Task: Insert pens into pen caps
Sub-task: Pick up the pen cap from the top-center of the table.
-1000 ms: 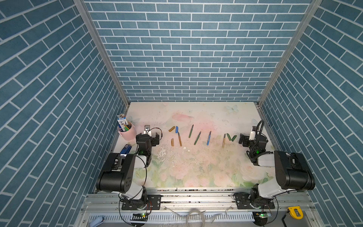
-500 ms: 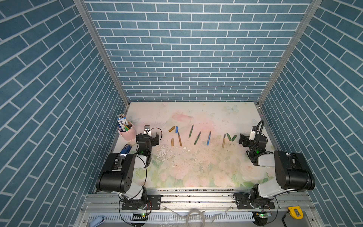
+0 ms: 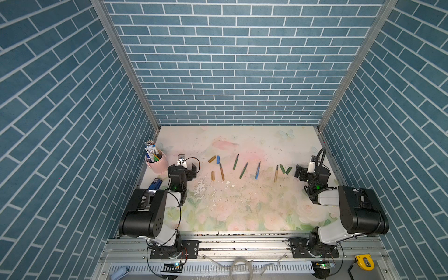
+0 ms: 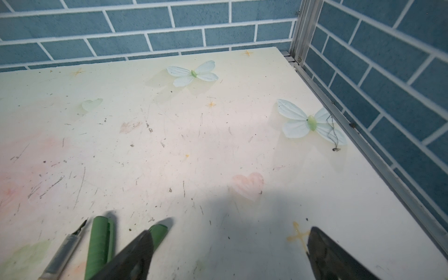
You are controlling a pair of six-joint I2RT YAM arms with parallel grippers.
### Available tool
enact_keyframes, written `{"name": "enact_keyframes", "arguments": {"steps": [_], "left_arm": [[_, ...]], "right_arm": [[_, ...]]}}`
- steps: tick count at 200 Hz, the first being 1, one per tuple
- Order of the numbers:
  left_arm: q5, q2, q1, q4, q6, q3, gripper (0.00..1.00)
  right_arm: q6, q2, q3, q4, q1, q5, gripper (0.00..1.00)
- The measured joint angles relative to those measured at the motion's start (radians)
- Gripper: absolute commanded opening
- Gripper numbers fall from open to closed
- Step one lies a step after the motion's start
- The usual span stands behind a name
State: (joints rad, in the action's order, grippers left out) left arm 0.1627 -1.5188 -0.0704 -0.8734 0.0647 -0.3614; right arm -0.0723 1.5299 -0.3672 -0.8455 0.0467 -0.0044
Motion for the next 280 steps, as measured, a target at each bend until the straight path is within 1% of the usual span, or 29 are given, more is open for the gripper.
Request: {"name": "enact_keyframes", "arguments": {"steps": [23,39,69,85,98,119,131,142,145,155,172,183,193,211,227,251,266,280], "left_arm": [[0.007,0.002,0.001,0.006,-0.001,-0.003,1.00],[0.015,0.043,0.001,0.078,-0.001,-0.019,1.00],[0.016,0.249,0.000,0.262,-0.008,-0.096,1.00],[0.011,0.359,0.000,0.367,-0.022,-0.177,1.00],[-0.002,0.423,0.000,0.451,-0.039,-0.256,0.99],[-0.033,0.487,0.000,0.595,-0.104,-0.403,1.00],[-0.048,0.512,0.000,0.677,-0.180,-0.483,0.99],[-0.053,0.534,0.000,0.749,-0.270,-0.538,1.00],[-0.054,0.540,0.000,0.767,-0.292,-0.549,1.00],[-0.052,0.567,0.000,0.811,-0.364,-0.569,1.00],[-0.068,0.613,0.010,0.840,-0.472,-0.552,0.99],[-0.093,0.617,0.023,0.866,-0.519,-0.547,0.99],[-0.111,0.608,0.029,0.900,-0.552,-0.554,0.99],[-0.131,0.576,0.034,0.954,-0.595,-0.563,1.00],[-0.151,0.576,0.034,0.967,-0.629,-0.537,0.99],[-0.178,0.589,0.034,0.976,-0.674,-0.496,0.98],[-0.200,0.587,0.034,0.996,-0.698,-0.491,0.97],[-0.229,0.581,0.034,1.017,-0.709,-0.492,0.95]], "right_arm": [[0.000,0.000,-0.004,0.001,0.000,0.007,0.99],[-0.001,-0.006,-0.010,0.015,0.000,0.020,0.99],[0.000,-0.078,-0.044,0.116,-0.007,0.043,0.99],[-0.001,-0.155,-0.069,0.183,-0.016,0.074,0.99],[-0.021,-0.230,-0.098,0.251,-0.020,0.110,0.99],[-0.099,-0.358,-0.218,0.443,-0.022,0.150,0.99],[-0.165,-0.407,-0.313,0.549,-0.022,0.155,0.99],[-0.224,-0.444,-0.375,0.607,-0.018,0.138,0.99],[-0.243,-0.455,-0.389,0.620,-0.017,0.129,0.98],[-0.284,-0.484,-0.410,0.651,-0.013,0.097,0.89],[-0.360,-0.502,-0.417,0.701,-0.008,0.036,0.60],[-0.382,-0.484,-0.426,0.755,-0.006,0.004,0.55],[-0.398,-0.460,-0.447,0.824,-0.006,-0.009,0.46],[-0.414,-0.419,-0.495,0.937,-0.006,-0.017,0.44],[-0.416,-0.397,-0.528,1.004,-0.006,-0.014,0.35],[-0.426,-0.368,-0.568,1.100,-0.006,-0.004,0.34],[-0.425,-0.332,-0.600,1.147,-0.006,-0.008,0.31],[-0.425,-0.294,-0.622,1.179,-0.007,-0.019,0.31]]}}
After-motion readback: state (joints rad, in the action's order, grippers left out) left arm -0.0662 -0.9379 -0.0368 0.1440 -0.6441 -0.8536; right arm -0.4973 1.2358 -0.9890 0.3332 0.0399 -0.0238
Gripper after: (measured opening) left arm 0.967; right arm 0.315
